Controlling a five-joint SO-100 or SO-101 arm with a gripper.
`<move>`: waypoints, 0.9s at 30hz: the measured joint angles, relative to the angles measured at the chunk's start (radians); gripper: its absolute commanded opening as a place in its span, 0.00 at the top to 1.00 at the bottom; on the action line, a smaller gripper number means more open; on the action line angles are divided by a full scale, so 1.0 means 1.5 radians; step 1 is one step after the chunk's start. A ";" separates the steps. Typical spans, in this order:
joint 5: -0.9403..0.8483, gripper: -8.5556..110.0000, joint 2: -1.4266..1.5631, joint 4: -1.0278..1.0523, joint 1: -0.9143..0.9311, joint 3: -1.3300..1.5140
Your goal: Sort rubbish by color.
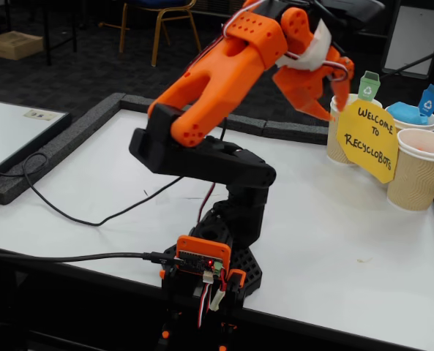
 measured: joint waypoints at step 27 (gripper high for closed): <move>0.000 0.93 -0.007 -0.104 -0.188 -0.057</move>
